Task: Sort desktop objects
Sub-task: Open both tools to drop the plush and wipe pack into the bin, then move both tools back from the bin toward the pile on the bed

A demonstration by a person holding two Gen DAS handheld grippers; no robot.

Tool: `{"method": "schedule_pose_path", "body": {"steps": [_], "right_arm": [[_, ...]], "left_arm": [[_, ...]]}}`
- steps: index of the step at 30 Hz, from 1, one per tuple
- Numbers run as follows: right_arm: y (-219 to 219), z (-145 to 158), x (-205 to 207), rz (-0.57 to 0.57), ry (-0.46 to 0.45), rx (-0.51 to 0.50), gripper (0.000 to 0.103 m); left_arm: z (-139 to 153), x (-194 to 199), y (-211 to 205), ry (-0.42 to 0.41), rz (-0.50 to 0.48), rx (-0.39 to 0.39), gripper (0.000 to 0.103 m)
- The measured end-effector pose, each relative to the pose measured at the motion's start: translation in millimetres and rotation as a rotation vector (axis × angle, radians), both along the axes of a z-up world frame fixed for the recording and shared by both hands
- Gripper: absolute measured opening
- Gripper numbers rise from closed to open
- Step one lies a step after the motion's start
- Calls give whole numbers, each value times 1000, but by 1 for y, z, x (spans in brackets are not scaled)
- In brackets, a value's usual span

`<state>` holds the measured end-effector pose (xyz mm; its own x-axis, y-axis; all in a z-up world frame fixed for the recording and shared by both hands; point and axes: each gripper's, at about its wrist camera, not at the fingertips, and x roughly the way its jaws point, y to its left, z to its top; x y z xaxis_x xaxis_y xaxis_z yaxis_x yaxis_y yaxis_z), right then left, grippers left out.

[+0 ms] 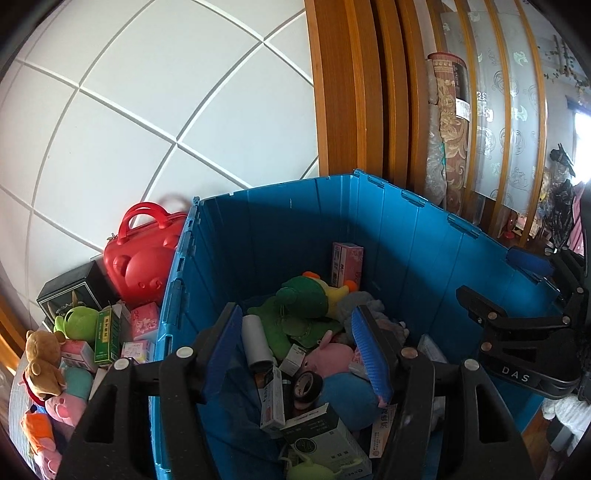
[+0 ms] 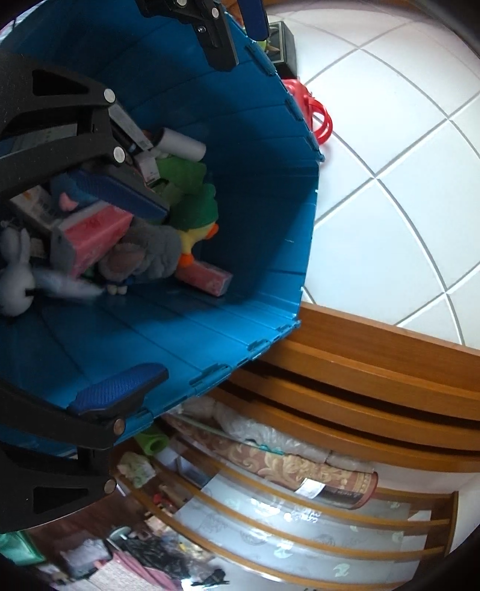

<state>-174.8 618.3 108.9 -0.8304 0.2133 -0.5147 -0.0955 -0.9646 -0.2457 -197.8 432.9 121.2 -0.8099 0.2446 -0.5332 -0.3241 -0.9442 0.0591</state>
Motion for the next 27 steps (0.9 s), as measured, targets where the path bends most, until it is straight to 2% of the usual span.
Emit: {"method": "schedule_pose_path", "body": {"steps": [7,15,17,19,21,24,27], "right_arm": [[3,1,1,0,18,-22,92],[5,2,1,-9,32,-29,94],[6,2,3,-21,46,-41,94],[8,3,5,-31,54,-58,103],[9,3,6,-54,56,-63,103],[7,4,9,-69,81,-53,103],[7,4,13,-56,88,-92,103]], "left_arm": [[0,1,0,9,4,2,61],[1,2,-2,22,1,19,61],[3,7,-5,56,-1,43,61],[5,17,-8,104,-17,60,61],[9,30,-13,158,-36,89,61],[14,49,-29,210,-6,129,61],[18,64,-50,246,46,141,61]]}}
